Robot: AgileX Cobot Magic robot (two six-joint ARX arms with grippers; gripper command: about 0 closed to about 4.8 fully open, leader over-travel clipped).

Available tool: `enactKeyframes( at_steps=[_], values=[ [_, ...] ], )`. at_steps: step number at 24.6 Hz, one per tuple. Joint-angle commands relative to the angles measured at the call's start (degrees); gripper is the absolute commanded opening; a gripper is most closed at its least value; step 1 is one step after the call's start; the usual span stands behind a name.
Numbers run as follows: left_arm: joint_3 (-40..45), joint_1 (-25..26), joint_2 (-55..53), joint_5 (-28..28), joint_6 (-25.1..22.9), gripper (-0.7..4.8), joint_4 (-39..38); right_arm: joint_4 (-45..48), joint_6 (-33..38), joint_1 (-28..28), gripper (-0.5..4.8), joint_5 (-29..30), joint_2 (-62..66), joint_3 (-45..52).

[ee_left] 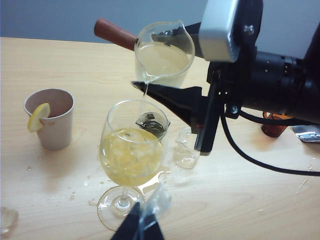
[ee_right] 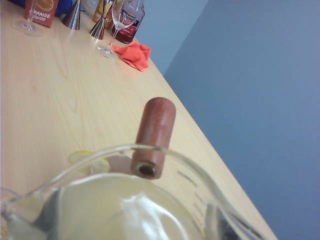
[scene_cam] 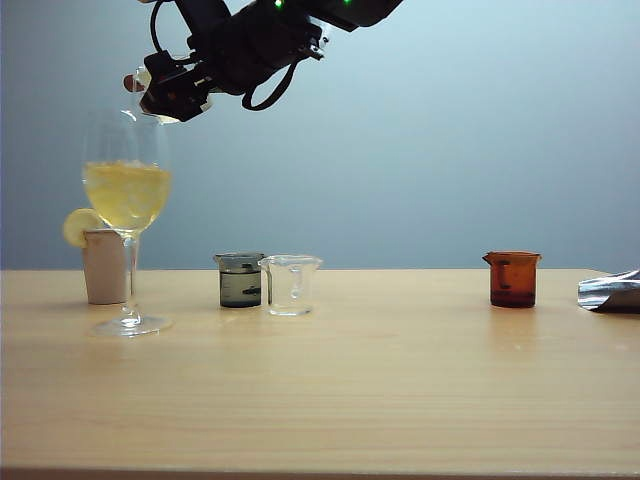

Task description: Pick up the third measuring cup from the left, pour the pineapple juice inside into the goblet, and finally put the measuring cup back in its original place.

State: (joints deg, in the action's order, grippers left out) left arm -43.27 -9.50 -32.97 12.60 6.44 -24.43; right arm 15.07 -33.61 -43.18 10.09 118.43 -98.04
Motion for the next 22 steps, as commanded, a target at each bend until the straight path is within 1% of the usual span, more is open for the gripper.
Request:
enactKeyframes(
  at_steps=[1, 4, 7, 12, 18, 20, 22],
  values=[
    [-0.31, 0.09, 0.07, 0.11, -0.22, -0.05, 0.52, 1.88, -2.49, -0.17, -0.01, -0.09, -0.55, -0.48],
    [-0.28, 0.09, 0.07, 0.11, -0.22, -0.05, 0.5, 1.88, -4.22, -0.2, -0.01, -0.09, -0.55, -0.48],
    [-0.28, 0.09, 0.07, 0.11, -0.22, -0.05, 0.5, 1.9, -4.44, -0.2, -0.01, -0.09, -0.55, -0.5],
    [-0.31, 0.09, 0.07, 0.11, -0.22, -0.05, 0.5, 1.9, -8.92, -0.22, -0.01, -0.09, -0.55, -0.48],
    [-0.28, 0.09, 0.07, 0.13, -0.22, -0.05, 0.5, 2.4, -10.4, -0.5, -0.01, -0.09, -0.55, -0.48],
    [-0.28, 0.09, 0.07, 0.11, -0.22, -0.05, 0.5, 2.91, -12.7, -0.81, -0.01, -0.11, -0.55, -0.48],
    [-0.28, 0.11, 0.07, 0.11, -0.22, -0.05, 0.5, 2.95, -13.18, -0.92, -0.01, -0.11, -0.55, -0.48]
  ],
)
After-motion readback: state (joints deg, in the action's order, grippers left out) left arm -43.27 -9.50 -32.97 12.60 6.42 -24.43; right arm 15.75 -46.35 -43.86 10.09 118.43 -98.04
